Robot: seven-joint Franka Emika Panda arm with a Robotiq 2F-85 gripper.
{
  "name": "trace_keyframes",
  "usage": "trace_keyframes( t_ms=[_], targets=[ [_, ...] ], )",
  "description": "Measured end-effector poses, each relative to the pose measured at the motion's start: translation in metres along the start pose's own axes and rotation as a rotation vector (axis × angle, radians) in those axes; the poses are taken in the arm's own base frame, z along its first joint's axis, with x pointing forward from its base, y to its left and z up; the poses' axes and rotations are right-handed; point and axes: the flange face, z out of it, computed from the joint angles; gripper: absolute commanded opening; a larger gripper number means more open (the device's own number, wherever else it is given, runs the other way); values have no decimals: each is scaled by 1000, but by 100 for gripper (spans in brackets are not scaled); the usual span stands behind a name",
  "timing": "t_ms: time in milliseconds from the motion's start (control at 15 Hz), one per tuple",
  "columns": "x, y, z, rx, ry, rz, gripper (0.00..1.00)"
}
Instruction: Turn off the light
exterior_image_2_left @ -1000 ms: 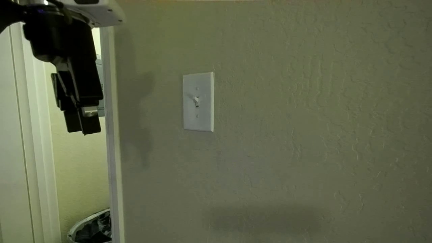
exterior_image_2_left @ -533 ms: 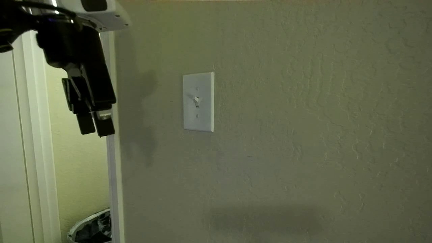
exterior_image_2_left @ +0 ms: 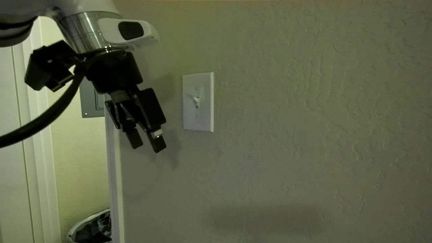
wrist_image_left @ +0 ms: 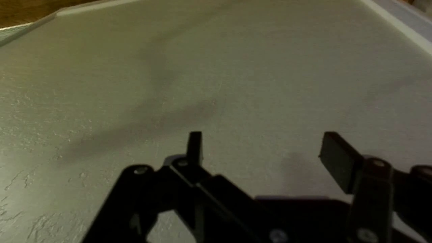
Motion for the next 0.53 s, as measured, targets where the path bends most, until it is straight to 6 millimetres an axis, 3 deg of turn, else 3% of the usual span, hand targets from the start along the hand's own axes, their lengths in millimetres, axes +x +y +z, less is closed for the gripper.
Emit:
trace_keyframes(
  t_ms=[267, 533],
  targets=[
    [7, 20, -7, -16, 80, 48, 34],
    [18, 26, -22, 0, 201, 98, 7]
  ],
)
